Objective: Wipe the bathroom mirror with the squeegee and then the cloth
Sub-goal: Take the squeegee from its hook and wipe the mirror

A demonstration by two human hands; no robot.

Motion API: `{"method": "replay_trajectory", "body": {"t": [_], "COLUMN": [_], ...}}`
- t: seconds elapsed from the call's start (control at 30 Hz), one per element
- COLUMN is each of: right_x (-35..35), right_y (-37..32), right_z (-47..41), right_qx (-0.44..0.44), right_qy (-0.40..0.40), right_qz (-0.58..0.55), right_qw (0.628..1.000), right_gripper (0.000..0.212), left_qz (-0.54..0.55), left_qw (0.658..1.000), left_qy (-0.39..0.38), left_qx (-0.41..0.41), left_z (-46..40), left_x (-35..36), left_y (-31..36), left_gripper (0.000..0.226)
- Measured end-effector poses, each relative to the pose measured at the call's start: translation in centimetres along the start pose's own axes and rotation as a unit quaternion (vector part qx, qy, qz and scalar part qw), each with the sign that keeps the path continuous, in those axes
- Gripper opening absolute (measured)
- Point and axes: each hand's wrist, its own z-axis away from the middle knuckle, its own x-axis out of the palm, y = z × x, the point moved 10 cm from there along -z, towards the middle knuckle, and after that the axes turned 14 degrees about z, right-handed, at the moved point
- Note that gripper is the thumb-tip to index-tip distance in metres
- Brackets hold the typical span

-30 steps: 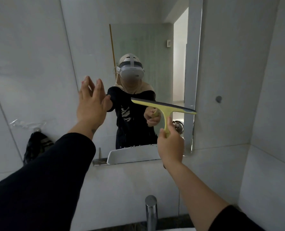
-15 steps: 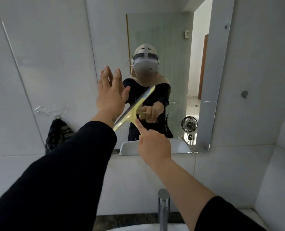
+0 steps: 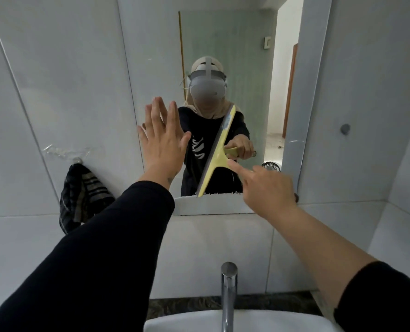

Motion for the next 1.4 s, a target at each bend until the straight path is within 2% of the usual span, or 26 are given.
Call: {"method": "replay_trajectory", "body": {"t": [0.4, 0.6, 0.87, 1.07, 1.2, 1.4], "right_x": [2.4, 4.5, 8.2, 9.2, 9.0, 7.8], "right_y": [8.0, 10.4, 7.2, 2.5, -1.6, -9.7], "right_z": [2.5, 5.0, 7.4, 8.2, 7.9, 6.4], "right_qx": [0.093, 0.178, 0.276, 0.295, 0.246, 0.085], "right_qy": [-0.022, -0.051, -0.045, -0.023, -0.006, -0.009], "right_qz": [-0.041, -0.145, -0.329, -0.381, -0.391, -0.318], "right_qw": [0.995, 0.972, 0.902, 0.876, 0.887, 0.944], "right_gripper": [0.052, 0.051, 0.052, 0.052, 0.053, 0.058], "left_qz": [0.001, 0.024, -0.013, -0.016, -0.019, -0.021], "left_qw": [0.999, 0.999, 0.999, 0.999, 1.000, 1.000], "left_qy": [-0.040, -0.045, -0.033, -0.024, -0.013, -0.001], "left_qx": [0.002, -0.002, -0.007, -0.014, -0.010, -0.003], "left_z": [2.1, 2.0, 2.1, 2.0, 2.0, 2.0], "left_x": [2.9, 3.4, 3.3, 3.1, 3.3, 3.4], "left_y": [0.3, 0.2, -0.3, -0.7, -1.2, -1.6], "left_gripper": [0.080, 0.083, 0.083, 0.086, 0.086, 0.086]}}
